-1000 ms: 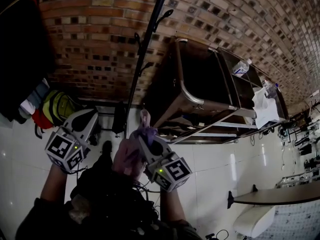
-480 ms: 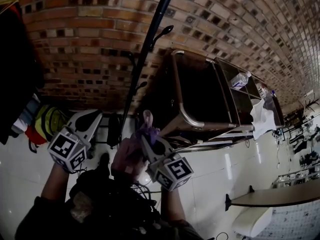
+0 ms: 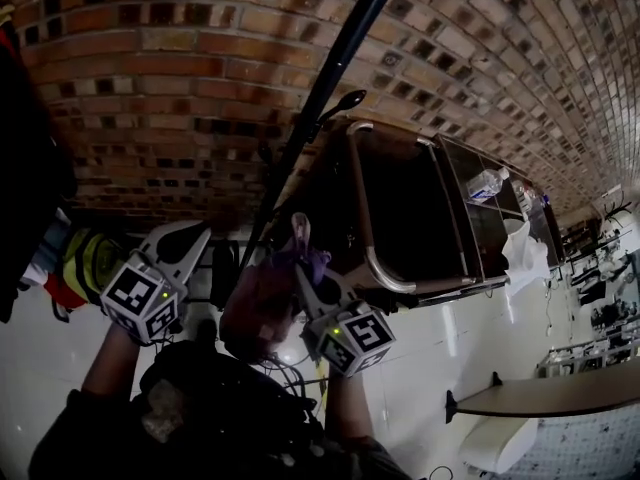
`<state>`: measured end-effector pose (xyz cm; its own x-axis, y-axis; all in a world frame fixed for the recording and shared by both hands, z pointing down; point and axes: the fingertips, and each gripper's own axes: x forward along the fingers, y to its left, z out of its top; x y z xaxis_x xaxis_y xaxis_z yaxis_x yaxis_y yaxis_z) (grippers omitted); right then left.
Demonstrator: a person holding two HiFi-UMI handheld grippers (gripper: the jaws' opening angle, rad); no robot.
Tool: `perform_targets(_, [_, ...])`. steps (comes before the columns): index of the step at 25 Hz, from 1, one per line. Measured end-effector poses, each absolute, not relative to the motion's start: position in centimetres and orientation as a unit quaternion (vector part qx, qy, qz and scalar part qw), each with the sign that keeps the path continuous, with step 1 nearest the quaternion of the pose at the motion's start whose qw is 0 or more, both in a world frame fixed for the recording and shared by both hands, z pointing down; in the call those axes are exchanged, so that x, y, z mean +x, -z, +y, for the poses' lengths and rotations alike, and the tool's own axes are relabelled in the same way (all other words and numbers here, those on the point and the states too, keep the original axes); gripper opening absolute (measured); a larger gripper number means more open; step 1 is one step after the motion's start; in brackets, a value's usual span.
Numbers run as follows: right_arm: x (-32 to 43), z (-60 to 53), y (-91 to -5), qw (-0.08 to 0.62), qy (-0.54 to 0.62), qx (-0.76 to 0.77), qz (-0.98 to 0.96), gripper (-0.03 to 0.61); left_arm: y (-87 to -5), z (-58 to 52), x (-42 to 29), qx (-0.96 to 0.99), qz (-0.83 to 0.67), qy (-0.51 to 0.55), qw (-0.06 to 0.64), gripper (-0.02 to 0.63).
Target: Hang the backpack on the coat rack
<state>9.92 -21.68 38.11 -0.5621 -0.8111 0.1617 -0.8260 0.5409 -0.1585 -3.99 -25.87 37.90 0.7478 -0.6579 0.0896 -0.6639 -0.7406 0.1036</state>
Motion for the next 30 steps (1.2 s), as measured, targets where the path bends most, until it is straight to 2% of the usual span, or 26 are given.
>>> perform_targets(16, [9.6, -32.7, -38.8, 0.049, -0.115, 0.492, -0.862, 0.006, -40.5, -35.6, -2.2, 0.951, -0.292, -0.041, 0.094, 0.044])
perform_targets(30, [8.8, -37.8, -40.5, 0.084, -0.105, 0.444, -0.886, 0.006, -41.1, -37.9, -1.7, 0.936, -0.330, -0.060, 0.108, 0.044])
